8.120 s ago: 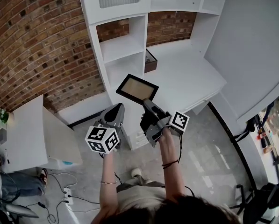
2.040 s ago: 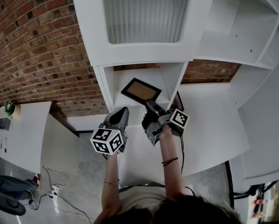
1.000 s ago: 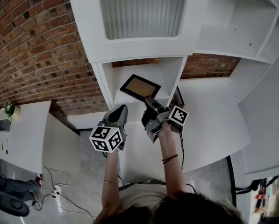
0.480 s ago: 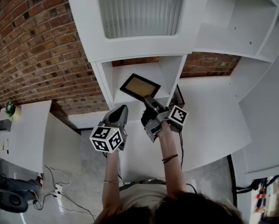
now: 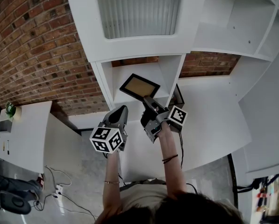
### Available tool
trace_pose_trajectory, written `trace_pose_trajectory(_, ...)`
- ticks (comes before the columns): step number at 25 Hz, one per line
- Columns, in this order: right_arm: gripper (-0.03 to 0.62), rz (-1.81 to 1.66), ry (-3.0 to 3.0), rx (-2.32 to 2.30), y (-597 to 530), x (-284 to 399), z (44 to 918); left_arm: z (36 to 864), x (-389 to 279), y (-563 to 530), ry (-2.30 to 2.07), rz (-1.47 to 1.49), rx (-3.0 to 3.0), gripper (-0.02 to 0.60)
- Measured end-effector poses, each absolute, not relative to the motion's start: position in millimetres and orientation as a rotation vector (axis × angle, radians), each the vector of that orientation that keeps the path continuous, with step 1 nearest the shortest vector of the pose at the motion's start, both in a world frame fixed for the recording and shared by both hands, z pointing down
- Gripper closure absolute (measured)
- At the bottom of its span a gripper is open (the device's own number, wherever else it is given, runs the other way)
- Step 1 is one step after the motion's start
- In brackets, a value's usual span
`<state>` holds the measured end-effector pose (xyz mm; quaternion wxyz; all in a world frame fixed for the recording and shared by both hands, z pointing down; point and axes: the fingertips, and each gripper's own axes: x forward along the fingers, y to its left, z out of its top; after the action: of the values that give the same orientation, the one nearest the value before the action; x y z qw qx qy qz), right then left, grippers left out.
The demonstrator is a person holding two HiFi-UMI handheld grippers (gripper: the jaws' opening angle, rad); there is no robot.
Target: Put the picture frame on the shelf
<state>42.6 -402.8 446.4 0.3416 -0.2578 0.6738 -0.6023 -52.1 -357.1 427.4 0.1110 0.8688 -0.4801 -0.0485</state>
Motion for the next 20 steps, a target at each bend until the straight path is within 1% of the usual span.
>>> trace_pose_trajectory(4, 0.474, -1.576, 1.775, -0.647, -398, 38, 447, 428, -53, -355, -1.409, -0.145, 2.552, 0.571)
trace_pose_trajectory(10, 0.477, -1.602, 1.812, -0.607, -382, 32, 452, 431, -52, -347, -1.399, -0.145, 2.547, 0.571)
trace_pose_trajectory(13, 0.517, -1.604, 1.823, -0.605, -374, 30, 454, 433, -51, -343, -1.390, -0.142, 2.547, 0.571)
trace_pose_trajectory(20, 0.546, -1.601, 1.807, -0.595, -358, 31, 454, 435, -45, -331, -1.363, -0.134, 2.558, 0.571)
